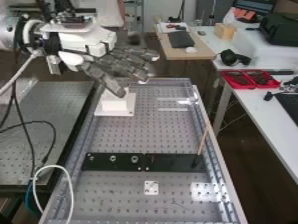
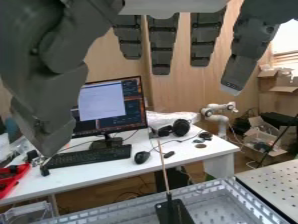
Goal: Grab the larger nut and place it in the white container
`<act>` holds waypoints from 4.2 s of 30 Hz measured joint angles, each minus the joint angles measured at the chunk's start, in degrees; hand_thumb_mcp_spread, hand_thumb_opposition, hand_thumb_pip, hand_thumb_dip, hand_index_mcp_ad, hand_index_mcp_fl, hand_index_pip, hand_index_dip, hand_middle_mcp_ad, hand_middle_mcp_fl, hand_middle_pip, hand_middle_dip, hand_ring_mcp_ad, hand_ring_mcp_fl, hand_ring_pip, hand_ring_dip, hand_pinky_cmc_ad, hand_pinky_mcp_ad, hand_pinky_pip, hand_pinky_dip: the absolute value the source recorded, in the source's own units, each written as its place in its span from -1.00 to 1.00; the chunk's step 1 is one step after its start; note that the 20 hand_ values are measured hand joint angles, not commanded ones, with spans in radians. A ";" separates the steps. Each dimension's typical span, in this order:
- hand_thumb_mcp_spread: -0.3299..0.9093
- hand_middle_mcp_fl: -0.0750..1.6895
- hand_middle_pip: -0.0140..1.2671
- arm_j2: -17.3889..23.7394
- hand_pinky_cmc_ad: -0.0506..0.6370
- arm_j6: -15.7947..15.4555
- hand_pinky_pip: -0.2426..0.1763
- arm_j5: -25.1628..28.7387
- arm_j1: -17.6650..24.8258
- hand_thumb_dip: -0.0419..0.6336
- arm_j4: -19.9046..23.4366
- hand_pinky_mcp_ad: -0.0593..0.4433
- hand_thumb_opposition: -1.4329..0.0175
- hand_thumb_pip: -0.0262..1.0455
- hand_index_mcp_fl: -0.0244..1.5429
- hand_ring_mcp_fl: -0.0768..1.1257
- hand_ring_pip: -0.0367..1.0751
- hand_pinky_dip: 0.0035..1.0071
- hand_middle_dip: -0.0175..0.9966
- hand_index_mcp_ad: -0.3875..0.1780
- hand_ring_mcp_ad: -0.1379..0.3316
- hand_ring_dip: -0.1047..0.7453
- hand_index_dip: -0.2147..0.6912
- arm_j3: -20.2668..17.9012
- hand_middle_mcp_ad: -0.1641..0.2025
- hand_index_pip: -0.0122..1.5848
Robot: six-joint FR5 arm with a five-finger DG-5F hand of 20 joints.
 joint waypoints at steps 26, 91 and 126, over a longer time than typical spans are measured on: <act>-0.12 -0.89 -0.76 -5.60 0.36 4.55 -0.31 9.72 -0.54 -0.41 10.73 0.74 -0.19 0.36 -0.94 -0.87 -0.75 0.37 -0.50 0.06 0.45 -0.33 -0.82 -12.06 0.29 0.32; 0.01 -0.90 -0.78 -21.29 0.31 -3.54 -0.32 -1.31 -8.93 -0.27 34.16 0.53 -0.24 0.51 -0.96 -0.87 -0.68 0.27 -0.54 -0.14 0.34 -0.36 -0.25 -16.60 0.28 0.97; 0.04 -0.90 -0.78 -23.61 0.31 -13.75 -0.34 -26.40 -19.10 -0.27 29.71 0.49 -0.24 0.55 -0.96 -0.87 -0.60 0.28 -0.60 -0.22 0.28 -0.40 -0.36 -11.49 0.23 0.96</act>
